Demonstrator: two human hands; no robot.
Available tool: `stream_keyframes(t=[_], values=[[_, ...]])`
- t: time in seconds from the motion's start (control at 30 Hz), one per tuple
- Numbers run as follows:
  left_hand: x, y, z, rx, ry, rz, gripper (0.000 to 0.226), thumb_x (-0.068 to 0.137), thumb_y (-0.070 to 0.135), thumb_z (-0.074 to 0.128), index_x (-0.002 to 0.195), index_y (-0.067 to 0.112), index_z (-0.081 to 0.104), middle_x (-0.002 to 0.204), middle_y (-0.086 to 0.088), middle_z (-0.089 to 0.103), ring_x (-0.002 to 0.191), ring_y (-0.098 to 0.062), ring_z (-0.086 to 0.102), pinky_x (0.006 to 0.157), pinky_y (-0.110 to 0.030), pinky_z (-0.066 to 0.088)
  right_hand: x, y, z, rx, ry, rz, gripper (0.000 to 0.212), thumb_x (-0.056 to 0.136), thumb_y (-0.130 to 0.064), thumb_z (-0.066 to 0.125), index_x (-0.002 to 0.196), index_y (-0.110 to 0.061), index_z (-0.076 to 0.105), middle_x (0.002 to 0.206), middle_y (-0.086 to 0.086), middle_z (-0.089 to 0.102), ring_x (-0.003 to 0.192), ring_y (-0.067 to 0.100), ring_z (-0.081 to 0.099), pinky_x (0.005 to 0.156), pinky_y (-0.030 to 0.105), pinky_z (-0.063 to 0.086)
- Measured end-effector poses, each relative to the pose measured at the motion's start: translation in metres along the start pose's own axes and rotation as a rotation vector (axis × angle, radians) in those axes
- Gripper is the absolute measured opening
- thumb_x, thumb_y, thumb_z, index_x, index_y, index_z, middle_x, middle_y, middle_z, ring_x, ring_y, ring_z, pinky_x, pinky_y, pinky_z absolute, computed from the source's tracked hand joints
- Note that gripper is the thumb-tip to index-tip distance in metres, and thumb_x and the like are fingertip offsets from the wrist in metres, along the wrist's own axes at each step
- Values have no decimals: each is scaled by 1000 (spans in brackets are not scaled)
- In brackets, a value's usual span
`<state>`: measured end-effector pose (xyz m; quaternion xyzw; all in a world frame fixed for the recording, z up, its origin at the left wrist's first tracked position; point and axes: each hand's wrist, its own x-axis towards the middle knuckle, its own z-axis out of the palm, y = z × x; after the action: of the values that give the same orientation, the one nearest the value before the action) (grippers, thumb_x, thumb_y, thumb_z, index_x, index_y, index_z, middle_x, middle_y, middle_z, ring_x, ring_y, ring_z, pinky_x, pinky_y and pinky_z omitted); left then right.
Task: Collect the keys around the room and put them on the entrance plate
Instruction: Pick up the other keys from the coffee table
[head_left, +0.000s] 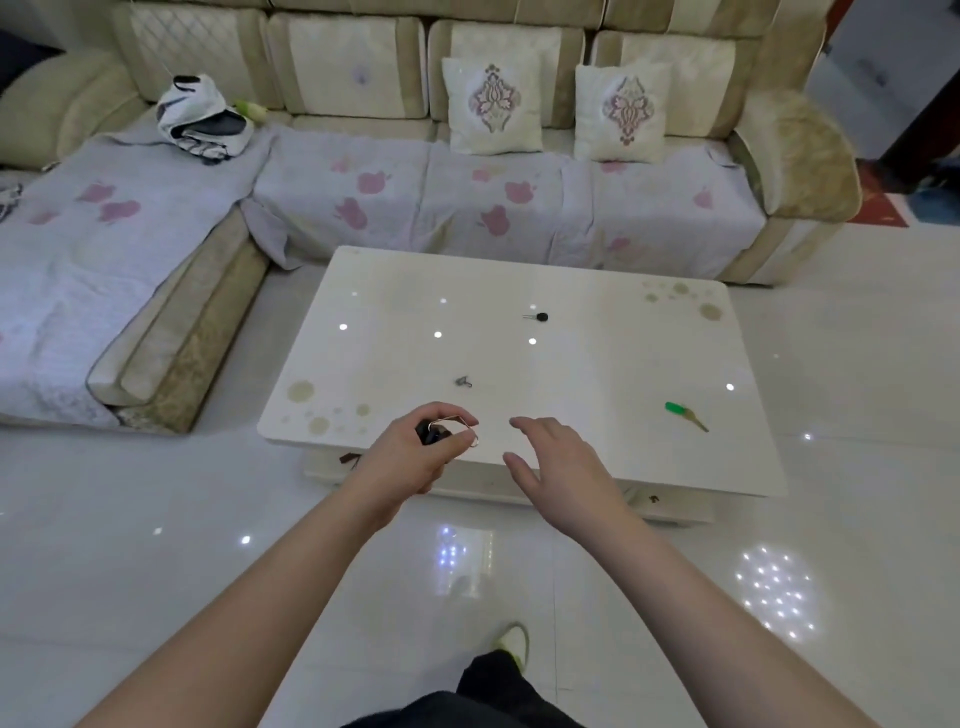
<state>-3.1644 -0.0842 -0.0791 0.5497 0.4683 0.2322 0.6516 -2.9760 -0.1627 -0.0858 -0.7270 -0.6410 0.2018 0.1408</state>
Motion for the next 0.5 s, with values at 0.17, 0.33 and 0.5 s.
stream_keyframes(t=[0.17, 0.33, 0.5], values=[[46, 18, 1, -27, 22, -38, 24, 76, 34, 71, 99, 28, 72, 73, -6, 42, 44, -13, 28, 42, -23, 25, 52, 17, -17, -26, -33, -22, 47, 99, -39, 41, 142, -20, 39, 139, 2, 48, 122, 22, 45, 97, 34, 37], [88, 24, -18, 8, 65, -68, 20, 78, 32, 71, 98, 27, 72, 62, 4, 38, 45, -12, 28, 42, -23, 25, 97, 31, -18, -24, -72, -45, 46, 99, -38, 41, 141, -21, 40, 138, 3, 49, 122, 23, 46, 97, 34, 37], [137, 27, -53, -26, 121, -51, 19, 79, 31, 72, 98, 27, 72, 59, 8, 36, 43, -11, 28, 40, -21, 24, 153, 40, -13, -51, -138, -60, 43, 99, -38, 42, 139, -25, 44, 136, 1, 50, 121, 22, 46, 96, 34, 38]])
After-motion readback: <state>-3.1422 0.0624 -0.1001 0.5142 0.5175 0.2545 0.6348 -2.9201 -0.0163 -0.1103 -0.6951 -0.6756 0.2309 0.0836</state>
